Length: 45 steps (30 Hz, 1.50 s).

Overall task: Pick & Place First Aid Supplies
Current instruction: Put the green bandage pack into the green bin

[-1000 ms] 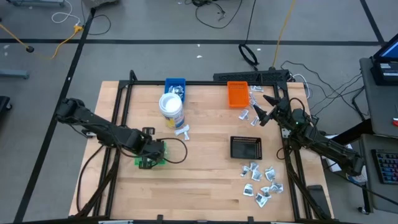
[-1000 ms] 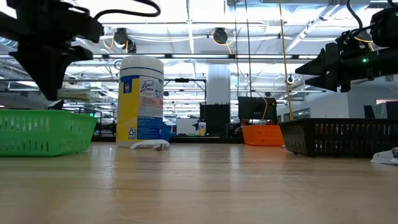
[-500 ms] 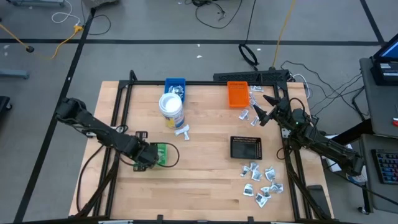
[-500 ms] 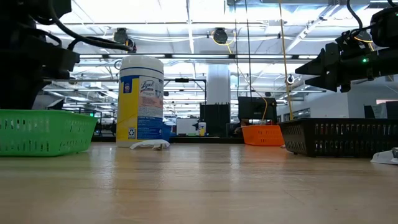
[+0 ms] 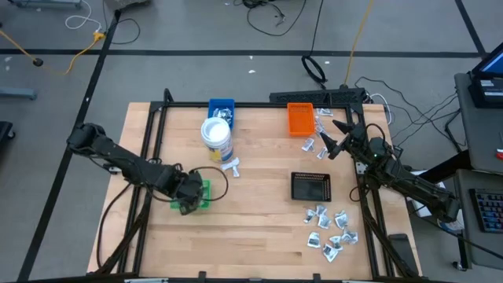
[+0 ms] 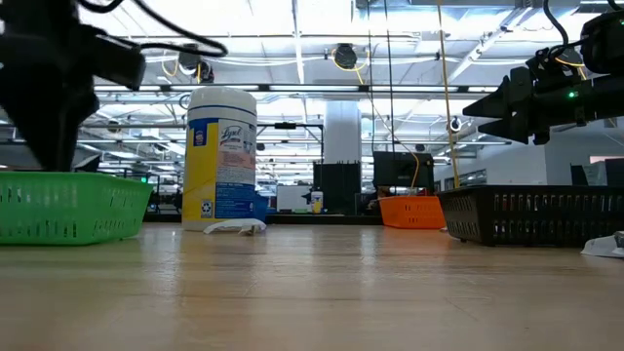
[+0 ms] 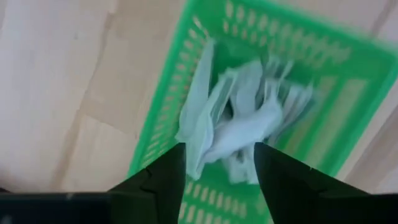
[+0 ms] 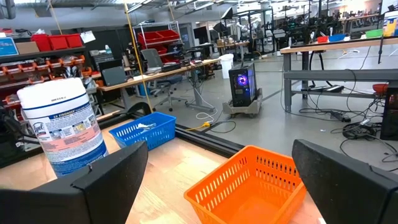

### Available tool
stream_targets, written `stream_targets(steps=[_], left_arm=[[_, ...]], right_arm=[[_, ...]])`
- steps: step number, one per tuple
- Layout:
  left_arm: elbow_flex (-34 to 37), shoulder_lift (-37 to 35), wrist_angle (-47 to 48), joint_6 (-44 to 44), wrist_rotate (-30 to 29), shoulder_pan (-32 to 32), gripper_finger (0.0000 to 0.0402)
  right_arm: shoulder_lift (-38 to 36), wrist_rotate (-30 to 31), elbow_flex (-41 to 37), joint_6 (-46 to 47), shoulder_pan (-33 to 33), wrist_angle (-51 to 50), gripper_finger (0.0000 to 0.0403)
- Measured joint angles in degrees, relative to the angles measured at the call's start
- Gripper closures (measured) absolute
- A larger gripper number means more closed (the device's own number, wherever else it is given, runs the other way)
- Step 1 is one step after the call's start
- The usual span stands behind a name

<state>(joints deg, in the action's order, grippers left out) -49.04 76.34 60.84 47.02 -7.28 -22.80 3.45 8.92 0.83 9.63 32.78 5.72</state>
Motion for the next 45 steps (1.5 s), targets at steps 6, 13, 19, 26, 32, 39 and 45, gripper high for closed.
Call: stream_targets(steps=[6,13,19,26,32,39,45], left_arm=[[-4.11,0.2,0.04,15.12,-0.23,3.06,0.0195],[-9.36,2.81,-0.2,33.2,-1.65,6.85,0.0195],[-15.03,9.59,-0.73,42.31,-3.25,9.96,0.0195],[-23.97,21.28,-1.12,47.66,-8.22,12.14,0.0195],[-29.66,29.91,-0.97,53.95,-12.82,12.93,0.0195],[-34.86,37.54,-1.08,59.16,-15.72,12.16,0.0195],[-35.41,41.7,-0.98,61.16,-16.44,12.27,0.0195]], right_arm=[[0.0,-0.01,0.0,-0.01,0.01,0.0,0.0009],[0.0,0.0,0.01,0.0,0.0,0.0,0.0009],[0.0,0.0,-0.01,0.0,0.01,0.01,0.0009],[0.0,-0.02,0.01,0.0,0.0,0.0,0.0009],[0.01,-0.02,0.0,0.0,0.01,0.0,0.0009],[0.0,-0.02,-0.01,0.0,0.01,0.0,0.0009],[0.0,0.0,0.0,-0.01,0.0,0.0,0.0009]])
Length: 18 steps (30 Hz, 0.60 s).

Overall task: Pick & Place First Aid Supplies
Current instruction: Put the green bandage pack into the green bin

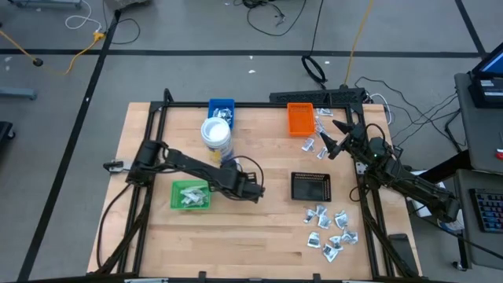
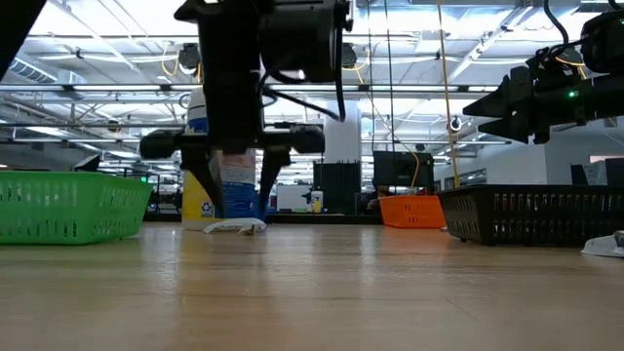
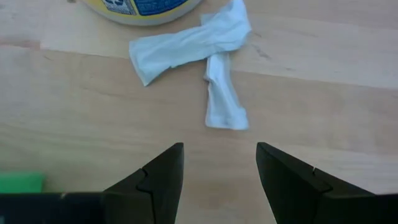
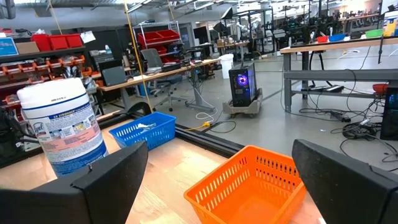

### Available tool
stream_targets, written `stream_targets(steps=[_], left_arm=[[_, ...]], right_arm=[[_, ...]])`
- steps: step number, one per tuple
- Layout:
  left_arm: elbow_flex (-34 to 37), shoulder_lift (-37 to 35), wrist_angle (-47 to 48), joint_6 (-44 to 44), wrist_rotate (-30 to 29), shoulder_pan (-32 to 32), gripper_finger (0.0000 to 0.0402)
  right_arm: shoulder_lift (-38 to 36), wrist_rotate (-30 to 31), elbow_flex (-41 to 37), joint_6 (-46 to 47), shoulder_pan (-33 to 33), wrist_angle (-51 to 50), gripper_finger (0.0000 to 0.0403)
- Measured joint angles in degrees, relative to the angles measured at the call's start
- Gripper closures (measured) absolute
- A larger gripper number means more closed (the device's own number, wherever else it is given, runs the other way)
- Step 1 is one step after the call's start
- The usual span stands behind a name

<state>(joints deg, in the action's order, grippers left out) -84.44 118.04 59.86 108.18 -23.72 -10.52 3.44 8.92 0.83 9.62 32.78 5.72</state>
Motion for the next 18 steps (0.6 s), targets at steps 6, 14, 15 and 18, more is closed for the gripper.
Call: stream_targets(steps=[6,14,15,18], left_arm=[[0.0,2.21,0.02,-0.14,-1.23,1.12,0.0195],[0.0,2.51,-0.07,-1.25,-3.67,1.95,0.0195],[0.05,2.51,-0.08,-1.26,-3.89,1.95,0.0195],[0.58,2.53,-0.2,-0.79,-3.89,1.94,0.0195]], right_arm=[[0.0,0.0,-0.01,0.01,0.0,0.0,0.0009],[0.0,0.0,0.0,0.0,0.0,0.0,0.0009],[0.0,0.0,-0.01,0.01,0.0,0.0,0.0009],[0.01,-0.01,-0.01,0.01,0.0,0.0,0.0009]])
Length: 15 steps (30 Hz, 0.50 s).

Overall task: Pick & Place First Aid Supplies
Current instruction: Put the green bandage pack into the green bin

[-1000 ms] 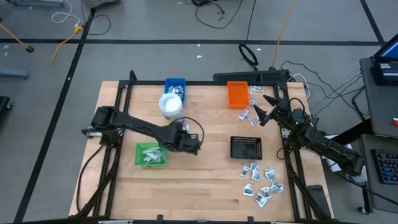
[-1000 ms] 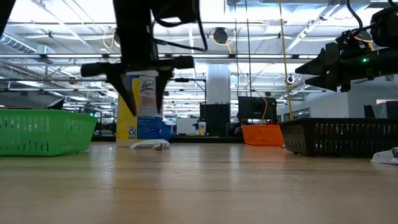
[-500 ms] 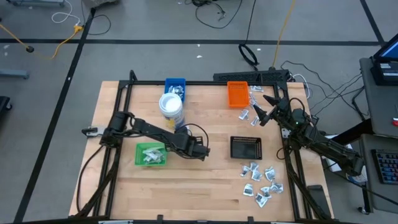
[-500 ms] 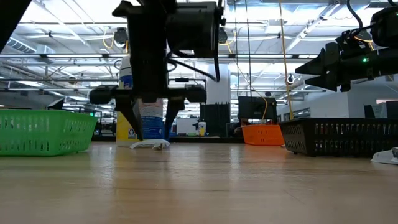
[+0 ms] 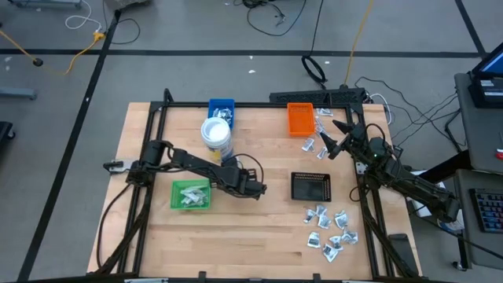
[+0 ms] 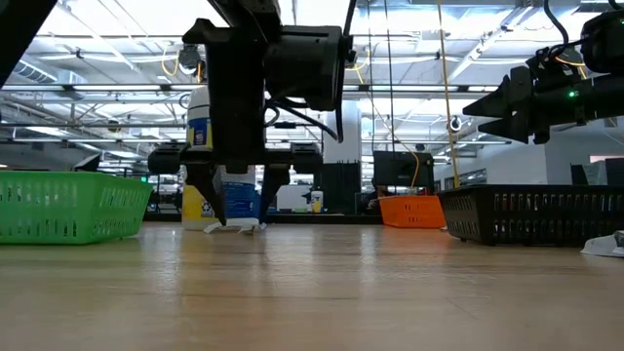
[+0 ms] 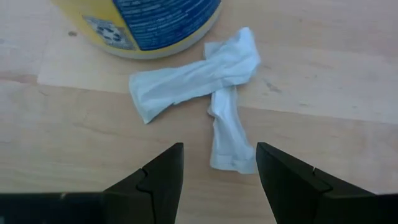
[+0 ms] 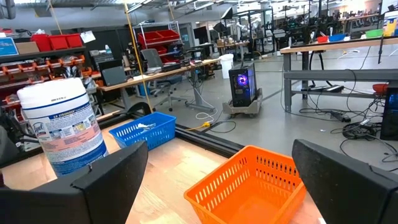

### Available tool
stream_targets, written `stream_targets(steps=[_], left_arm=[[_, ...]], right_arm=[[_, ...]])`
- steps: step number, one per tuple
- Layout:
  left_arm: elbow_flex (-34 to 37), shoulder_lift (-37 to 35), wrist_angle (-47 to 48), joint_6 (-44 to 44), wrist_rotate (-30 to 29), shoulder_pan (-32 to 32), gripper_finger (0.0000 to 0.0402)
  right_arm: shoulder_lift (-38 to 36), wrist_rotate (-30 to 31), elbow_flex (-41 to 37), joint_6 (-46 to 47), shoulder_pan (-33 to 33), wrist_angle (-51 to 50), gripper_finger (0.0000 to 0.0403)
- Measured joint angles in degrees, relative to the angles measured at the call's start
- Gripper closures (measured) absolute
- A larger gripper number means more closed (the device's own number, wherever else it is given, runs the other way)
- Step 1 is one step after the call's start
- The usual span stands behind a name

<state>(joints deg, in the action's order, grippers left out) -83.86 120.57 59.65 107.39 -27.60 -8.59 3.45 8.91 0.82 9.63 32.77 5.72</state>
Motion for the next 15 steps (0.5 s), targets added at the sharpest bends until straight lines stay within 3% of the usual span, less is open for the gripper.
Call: stream_targets(steps=[4,9,15], left_arm=[[0.12,1.07,-1.68,0.05,1.73,-0.01,0.0195],[0.08,1.73,-6.55,-6.27,2.05,-0.06,0.0195],[0.05,1.73,-5.7,-4.85,2.71,-0.04,0.0195]], right_arm=[[-0.01,0.01,0.02,0.0,0.0,0.0,0.0009],[0.0,0.02,0.02,-0.02,0.0,0.0,0.0009],[0.02,0.0,0.02,0.0,0.02,0.0,0.0009]])
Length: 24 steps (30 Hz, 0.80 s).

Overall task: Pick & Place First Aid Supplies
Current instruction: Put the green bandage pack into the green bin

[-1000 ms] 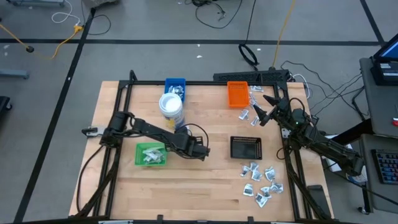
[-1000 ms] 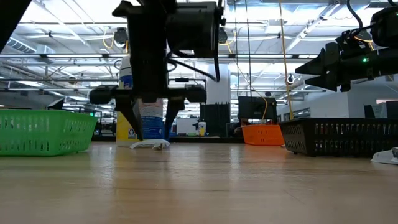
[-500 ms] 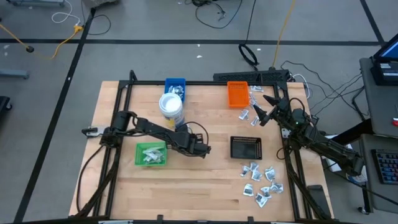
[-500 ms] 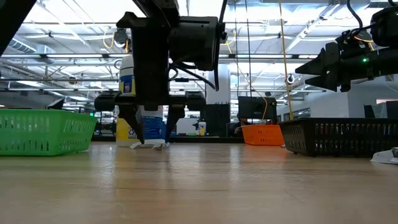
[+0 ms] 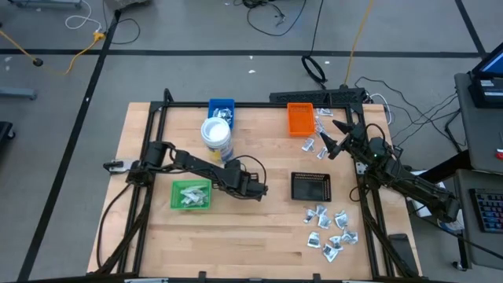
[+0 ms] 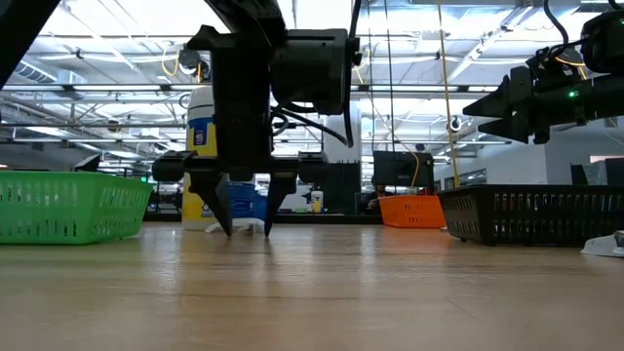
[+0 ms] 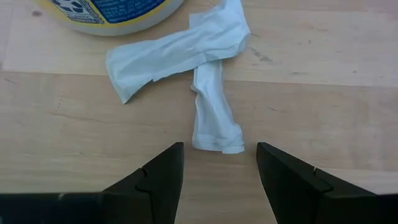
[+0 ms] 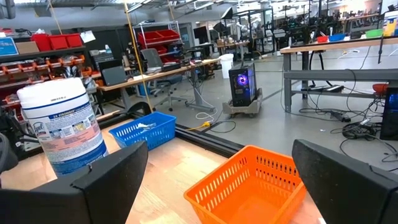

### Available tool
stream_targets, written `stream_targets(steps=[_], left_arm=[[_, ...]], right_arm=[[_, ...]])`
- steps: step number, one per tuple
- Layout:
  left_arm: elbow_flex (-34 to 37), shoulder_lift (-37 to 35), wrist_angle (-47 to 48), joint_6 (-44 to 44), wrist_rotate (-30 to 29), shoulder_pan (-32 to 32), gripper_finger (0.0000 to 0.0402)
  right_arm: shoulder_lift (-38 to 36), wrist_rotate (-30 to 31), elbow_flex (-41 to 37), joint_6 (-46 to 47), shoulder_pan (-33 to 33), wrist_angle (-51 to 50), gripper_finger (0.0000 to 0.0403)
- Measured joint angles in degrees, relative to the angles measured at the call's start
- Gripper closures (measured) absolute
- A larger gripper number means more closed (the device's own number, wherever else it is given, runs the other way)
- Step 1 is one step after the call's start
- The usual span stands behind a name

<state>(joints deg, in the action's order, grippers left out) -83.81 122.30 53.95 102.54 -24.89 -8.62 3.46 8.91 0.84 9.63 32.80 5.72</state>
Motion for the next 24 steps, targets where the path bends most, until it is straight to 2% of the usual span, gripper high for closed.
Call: stream_targets(steps=[7,10,13,22,24], left_arm=[[-0.11,0.0,2.25,-0.07,0.86,1.23,0.0195],[-0.12,-0.02,2.42,-1.99,0.31,1.86,0.0208],[-0.06,0.0,2.63,-3.07,0.14,2.29,0.0244],[0.07,0.15,2.96,-3.94,0.88,1.7,0.0385],[0.09,0.15,3.07,-4.6,0.88,1.39,0.0394]], right_arm=[[-0.01,0.0,0.0,0.0,-0.01,0.0,0.0009],[-0.02,0.02,0.0,0.0,0.0,0.0,0.0009],[-0.01,0.01,0.0,0.0,-0.01,0.0,0.0009],[-0.02,0.0,-0.01,0.0,0.0,0.0,0.0009],[-0.02,0.0,-0.01,0.0,-0.02,0.0,0.0009]])
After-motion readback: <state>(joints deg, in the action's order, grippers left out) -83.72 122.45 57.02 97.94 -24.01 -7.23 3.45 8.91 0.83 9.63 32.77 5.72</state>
